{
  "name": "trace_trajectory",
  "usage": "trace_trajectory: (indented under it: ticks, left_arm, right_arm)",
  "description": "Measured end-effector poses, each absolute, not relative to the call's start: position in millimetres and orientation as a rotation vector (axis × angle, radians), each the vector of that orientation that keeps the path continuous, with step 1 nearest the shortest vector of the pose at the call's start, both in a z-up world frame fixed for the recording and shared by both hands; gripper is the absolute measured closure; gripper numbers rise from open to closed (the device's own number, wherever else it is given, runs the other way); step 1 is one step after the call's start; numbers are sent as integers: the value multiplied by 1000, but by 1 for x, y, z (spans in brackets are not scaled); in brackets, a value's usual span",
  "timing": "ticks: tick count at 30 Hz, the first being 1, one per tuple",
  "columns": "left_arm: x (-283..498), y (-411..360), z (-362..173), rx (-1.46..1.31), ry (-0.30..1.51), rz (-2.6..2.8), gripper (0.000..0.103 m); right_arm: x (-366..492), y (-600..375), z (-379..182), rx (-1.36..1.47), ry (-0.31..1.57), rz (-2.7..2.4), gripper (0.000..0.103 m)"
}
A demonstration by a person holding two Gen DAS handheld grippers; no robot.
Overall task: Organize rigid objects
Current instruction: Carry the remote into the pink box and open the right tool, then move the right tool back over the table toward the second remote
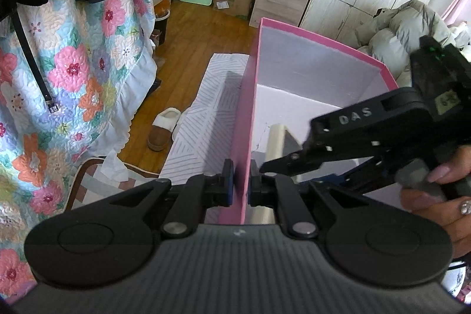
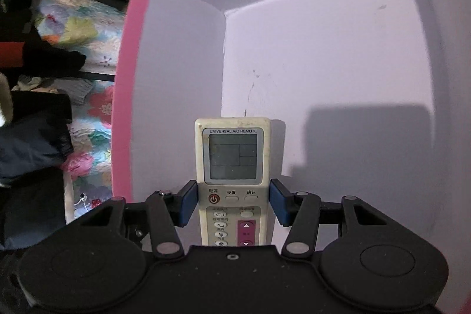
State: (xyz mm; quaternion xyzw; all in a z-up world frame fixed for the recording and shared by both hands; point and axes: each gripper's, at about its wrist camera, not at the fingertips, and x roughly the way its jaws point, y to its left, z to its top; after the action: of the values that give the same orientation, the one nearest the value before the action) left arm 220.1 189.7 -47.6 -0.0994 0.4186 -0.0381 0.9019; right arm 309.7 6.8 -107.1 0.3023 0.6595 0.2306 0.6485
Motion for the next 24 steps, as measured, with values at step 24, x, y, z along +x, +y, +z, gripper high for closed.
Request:
trace_trajectory:
  ticks: [24]
  left_arm:
    - [221, 188, -46, -203, 866, -85, 95]
  right_arm:
    - [206, -153, 33, 549, 1172, 541, 41]
